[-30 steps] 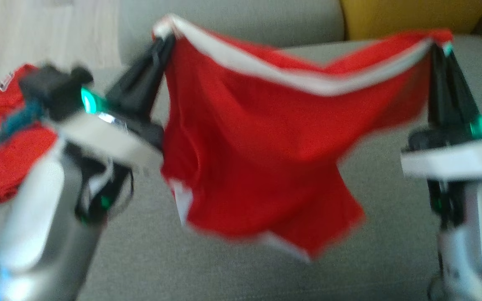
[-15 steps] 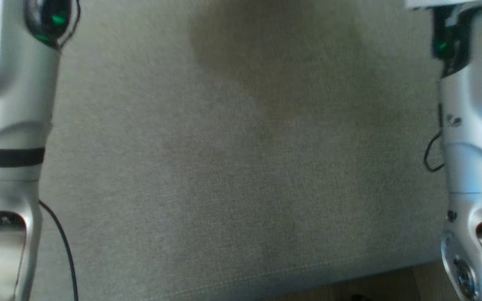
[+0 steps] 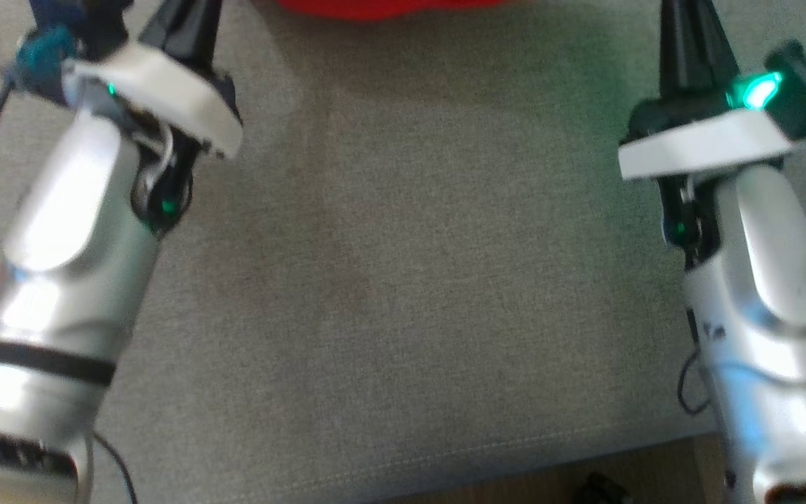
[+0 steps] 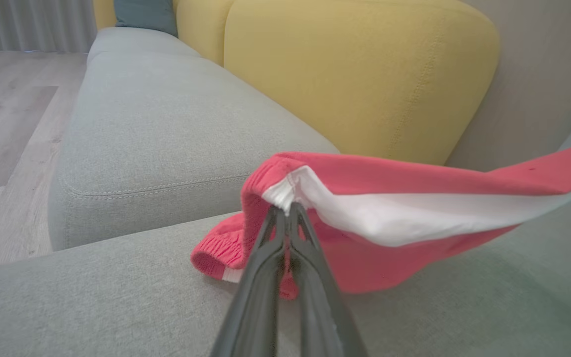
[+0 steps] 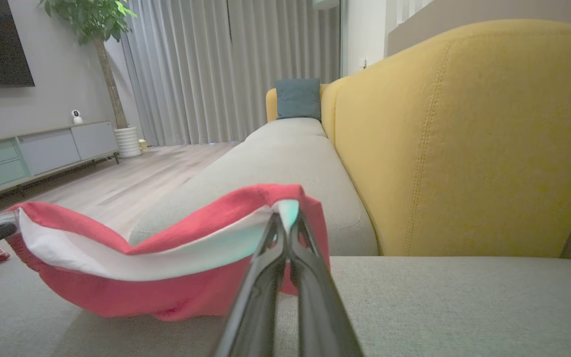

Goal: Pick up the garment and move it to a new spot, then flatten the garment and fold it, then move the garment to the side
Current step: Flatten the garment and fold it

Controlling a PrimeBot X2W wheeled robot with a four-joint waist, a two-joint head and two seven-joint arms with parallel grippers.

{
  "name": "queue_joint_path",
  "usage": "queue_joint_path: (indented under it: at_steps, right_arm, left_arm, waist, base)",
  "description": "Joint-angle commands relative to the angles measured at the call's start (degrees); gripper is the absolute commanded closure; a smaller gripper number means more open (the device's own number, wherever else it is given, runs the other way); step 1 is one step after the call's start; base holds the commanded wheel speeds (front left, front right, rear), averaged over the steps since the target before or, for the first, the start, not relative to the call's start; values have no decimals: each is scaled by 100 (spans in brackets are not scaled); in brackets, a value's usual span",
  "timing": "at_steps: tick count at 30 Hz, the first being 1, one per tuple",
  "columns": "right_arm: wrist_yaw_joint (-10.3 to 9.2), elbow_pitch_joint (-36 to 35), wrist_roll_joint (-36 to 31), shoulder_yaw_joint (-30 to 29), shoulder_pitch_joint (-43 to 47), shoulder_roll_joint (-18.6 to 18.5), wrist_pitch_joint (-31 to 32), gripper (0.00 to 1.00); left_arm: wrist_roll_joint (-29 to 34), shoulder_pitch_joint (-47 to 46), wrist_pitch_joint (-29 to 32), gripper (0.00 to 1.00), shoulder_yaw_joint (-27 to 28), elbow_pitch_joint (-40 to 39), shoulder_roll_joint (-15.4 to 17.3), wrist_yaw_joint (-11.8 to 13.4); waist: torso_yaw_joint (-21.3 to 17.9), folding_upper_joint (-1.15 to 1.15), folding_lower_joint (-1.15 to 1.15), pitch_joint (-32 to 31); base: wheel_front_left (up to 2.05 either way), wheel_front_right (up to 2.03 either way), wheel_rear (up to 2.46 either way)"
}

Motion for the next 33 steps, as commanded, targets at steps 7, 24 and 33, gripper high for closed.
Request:
queue_joint_path:
  at_steps: [7,24,33]
  right_arm:
    - [-4,-1172,21,-246,1356,87,-35,100]
    - [-4,-3198,-296,-621,4794,87,28,100]
    - [-4,-3488,-361,-689,5385,87,296,100]
  left_arm:
    - [-262,1265,-153,100,231,-1115,304,44]
    - [-176,5531,-164,100,680,-4307,187,1038]
    - [-338,6299,-17,100,493,-4772,164,1189]
  waist:
    - [118,0,0,-707]
    - [2,0,0,-2211]
    - [115,0,0,-2273]
  base:
    - [0,0,0]
    - [0,0,0]
    - [0,0,0]
